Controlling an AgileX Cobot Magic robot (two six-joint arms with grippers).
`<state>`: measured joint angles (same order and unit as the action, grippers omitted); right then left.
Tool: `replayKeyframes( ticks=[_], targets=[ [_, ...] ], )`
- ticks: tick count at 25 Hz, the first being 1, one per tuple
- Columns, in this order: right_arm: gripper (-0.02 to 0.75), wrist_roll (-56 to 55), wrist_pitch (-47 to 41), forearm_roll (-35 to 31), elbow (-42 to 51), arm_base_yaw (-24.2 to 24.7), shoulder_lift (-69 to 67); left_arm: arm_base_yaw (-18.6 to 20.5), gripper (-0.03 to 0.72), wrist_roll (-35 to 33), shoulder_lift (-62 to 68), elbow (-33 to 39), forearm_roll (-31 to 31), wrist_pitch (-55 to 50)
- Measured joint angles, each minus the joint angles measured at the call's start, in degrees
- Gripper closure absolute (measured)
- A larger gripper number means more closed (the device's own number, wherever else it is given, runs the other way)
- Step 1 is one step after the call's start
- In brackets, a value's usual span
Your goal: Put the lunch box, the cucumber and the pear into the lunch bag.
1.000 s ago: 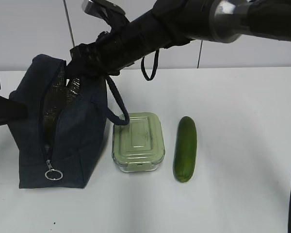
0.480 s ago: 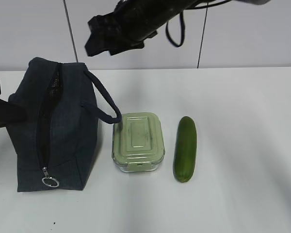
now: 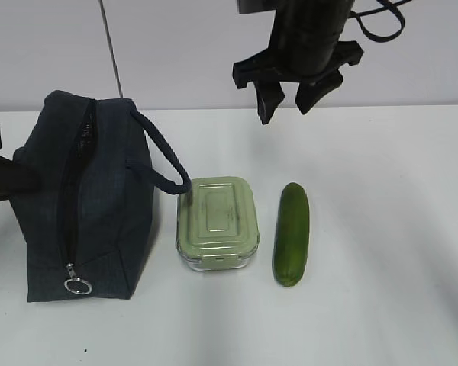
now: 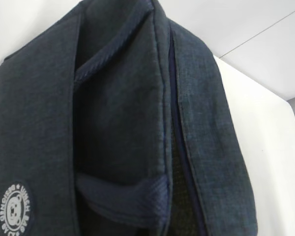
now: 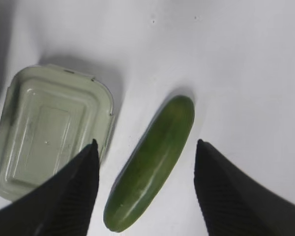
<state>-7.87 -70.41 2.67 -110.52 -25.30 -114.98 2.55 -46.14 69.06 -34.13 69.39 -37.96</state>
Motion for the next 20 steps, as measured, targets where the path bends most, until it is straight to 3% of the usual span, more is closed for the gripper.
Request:
replayKeyframes(
  ticks=[20],
  targets=[
    [0.26, -4.7, 0.3, -2.3, 4.1, 3.0, -13.6, 0.0, 0.704, 0.0, 2.9, 0.0, 0.1, -0.3]
  ],
)
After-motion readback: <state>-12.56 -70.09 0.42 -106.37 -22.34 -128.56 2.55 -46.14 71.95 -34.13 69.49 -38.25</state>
